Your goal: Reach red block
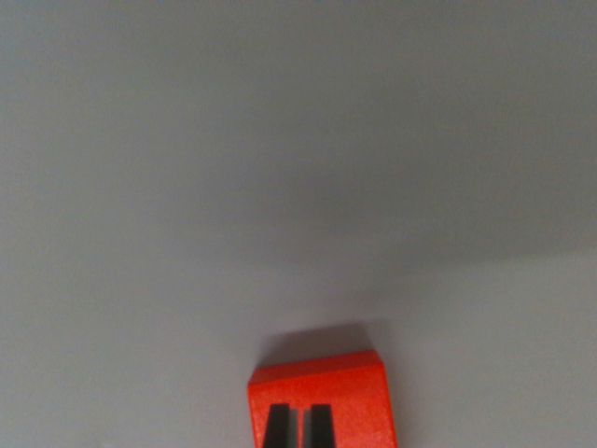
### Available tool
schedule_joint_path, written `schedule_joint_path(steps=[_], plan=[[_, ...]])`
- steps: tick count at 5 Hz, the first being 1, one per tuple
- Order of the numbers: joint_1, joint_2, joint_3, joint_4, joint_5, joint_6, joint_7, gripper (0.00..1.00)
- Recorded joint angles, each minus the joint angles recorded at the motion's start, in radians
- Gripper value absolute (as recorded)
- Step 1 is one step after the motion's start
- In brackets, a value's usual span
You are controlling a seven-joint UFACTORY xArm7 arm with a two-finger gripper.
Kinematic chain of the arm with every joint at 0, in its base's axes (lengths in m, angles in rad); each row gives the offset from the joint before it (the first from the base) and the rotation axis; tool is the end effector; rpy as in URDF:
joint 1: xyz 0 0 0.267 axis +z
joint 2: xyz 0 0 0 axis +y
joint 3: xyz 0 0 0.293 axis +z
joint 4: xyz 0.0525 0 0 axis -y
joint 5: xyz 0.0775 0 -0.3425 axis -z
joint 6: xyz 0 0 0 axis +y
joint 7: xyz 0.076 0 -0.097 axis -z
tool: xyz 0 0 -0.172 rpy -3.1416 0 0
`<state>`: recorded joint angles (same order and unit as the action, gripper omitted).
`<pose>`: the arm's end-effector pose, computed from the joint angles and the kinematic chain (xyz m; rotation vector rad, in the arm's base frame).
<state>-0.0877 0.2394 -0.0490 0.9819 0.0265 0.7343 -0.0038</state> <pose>0.4831 -0.0648 0.0710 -3.1270 0.2366 -0.0141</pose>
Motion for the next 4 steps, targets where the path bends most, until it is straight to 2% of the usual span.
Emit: schedule_joint_path(steps=[1, 2, 3, 4], plan=[[-0.0042, 0.008, -0.003, -0.023, 0.0023, -0.031, 0.000, 0.00], [-0.0042, 0.008, -0.003, -0.023, 0.0023, -0.031, 0.000, 0.00], [-0.0079, 0.015, -0.006, -0.042, 0.0043, -0.058, -0.001, 0.00], [-0.0079, 0.015, -0.006, -0.042, 0.0043, -0.058, -0.001, 0.00]])
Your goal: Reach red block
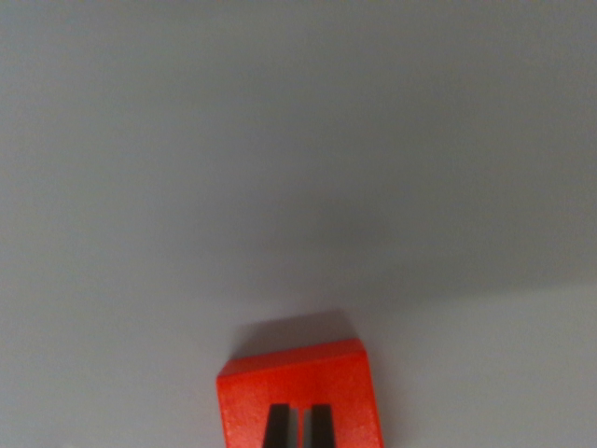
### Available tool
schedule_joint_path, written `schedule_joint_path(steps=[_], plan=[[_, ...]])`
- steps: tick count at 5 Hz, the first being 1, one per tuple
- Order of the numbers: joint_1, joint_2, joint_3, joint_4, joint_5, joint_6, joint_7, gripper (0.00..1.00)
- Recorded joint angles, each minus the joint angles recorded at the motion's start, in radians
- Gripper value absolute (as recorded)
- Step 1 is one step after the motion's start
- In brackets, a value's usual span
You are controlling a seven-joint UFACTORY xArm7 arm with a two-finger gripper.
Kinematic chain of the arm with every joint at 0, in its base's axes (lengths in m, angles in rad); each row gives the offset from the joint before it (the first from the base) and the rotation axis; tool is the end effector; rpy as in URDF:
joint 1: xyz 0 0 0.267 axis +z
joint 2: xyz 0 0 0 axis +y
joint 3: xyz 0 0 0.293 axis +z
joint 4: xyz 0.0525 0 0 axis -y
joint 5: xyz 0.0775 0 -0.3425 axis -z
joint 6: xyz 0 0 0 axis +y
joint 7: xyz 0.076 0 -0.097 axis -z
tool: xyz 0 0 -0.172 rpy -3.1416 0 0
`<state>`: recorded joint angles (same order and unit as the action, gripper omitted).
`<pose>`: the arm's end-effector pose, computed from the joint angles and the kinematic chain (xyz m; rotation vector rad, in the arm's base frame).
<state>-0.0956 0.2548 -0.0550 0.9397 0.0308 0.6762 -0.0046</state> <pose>0.4746 -0.0708 0.0529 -3.1257 0.2633 -0.0151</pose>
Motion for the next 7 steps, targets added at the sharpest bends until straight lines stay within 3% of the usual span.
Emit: schedule_joint_path(steps=[3, 7], plan=[[-0.0055, 0.011, -0.004, -0.029, 0.0030, -0.040, -0.001, 0.00], [-0.0081, 0.016, -0.006, -0.043, 0.0043, -0.059, -0.001, 0.00]])
